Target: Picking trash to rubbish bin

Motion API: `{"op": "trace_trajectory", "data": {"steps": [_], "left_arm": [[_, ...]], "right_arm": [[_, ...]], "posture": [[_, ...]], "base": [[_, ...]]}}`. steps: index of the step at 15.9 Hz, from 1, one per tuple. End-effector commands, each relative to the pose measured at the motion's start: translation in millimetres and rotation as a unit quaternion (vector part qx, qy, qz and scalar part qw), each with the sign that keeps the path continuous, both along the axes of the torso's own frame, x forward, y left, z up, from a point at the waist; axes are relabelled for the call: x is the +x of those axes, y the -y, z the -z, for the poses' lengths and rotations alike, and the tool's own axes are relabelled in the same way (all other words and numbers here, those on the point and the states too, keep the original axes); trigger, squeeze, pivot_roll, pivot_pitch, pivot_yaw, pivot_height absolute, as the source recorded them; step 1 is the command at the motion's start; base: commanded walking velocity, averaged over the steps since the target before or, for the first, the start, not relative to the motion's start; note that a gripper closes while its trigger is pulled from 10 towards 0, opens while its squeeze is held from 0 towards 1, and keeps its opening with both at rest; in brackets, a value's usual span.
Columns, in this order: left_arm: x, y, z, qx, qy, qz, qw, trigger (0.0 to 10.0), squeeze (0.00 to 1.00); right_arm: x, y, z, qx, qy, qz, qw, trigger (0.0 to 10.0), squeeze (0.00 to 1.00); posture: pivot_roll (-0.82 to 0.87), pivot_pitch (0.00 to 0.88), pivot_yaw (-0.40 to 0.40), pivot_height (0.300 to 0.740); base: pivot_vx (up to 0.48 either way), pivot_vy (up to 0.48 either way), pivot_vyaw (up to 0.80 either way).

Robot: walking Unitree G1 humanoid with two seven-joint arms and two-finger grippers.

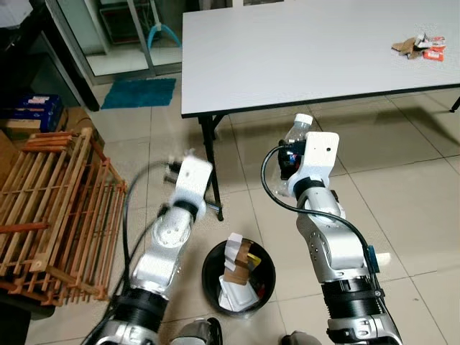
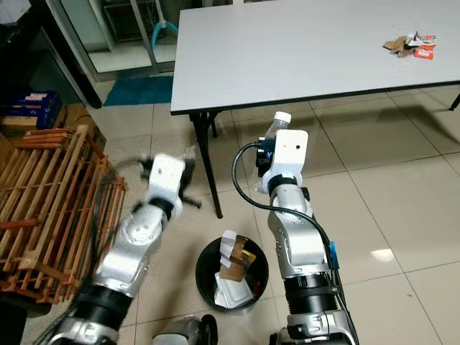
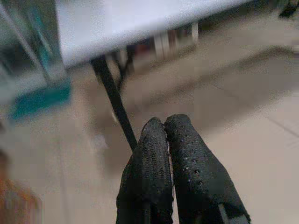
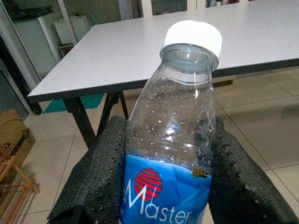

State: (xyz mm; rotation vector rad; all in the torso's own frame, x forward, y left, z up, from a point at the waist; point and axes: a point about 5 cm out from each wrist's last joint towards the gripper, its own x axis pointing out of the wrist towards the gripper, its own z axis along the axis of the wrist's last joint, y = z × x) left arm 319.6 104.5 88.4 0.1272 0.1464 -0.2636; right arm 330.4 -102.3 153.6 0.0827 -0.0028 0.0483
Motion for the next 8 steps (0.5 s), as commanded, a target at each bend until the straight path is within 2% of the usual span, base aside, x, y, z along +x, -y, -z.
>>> {"op": "trace_trajectory", "data": {"steps": [1,2,3,5,7,8], "left_arm": [[1.0,-5.6,21,-0.007,-0.067,-0.002,0.998,10.0,0.00],[0.1,-4.1,31,-0.001,-0.094,0.005,0.996,10.0,0.00],[-2.6,-0.2,49,0.009,-0.139,0.012,0.990,10.0,0.00],[-6.5,4.1,64,0.035,-0.167,0.019,0.985,10.0,0.00],[-13.8,11.6,79,0.017,-0.222,0.015,0.975,10.0,0.00],[-14.6,13.1,81,0.014,-0.227,0.016,0.974,10.0,0.00]], "right_arm": [[0.3,-5.0,-1,0.001,-0.002,-0.009,1.000,10.0,0.00],[0.5,-4.8,-1,-0.001,-0.003,-0.008,1.000,10.0,0.00],[0.7,-3.2,1,-0.005,-0.009,-0.003,1.000,10.0,0.00],[0.0,-3.1,1,-0.004,-0.010,-0.002,1.000,10.0,0.00],[-1.1,-3.3,1,-0.005,-0.010,-0.001,1.000,10.0,0.00],[-1.2,-3.4,2,-0.006,-0.010,-0.001,1.000,10.0,0.00]], "posture": [[0.01,0.134,0.079,0.740],[0.01,0.136,0.081,0.740],[0.01,0.137,0.078,0.740],[0.00,0.143,0.083,0.740],[-0.01,0.151,0.085,0.740],[-0.01,0.151,0.085,0.740]], "base": [[0.000,0.000,0.00],[0.000,0.000,0.00],[0.000,0.000,0.00],[0.000,0.000,0.00],[0.000,0.000,0.00],[0.000,0.000,0.00]]}}
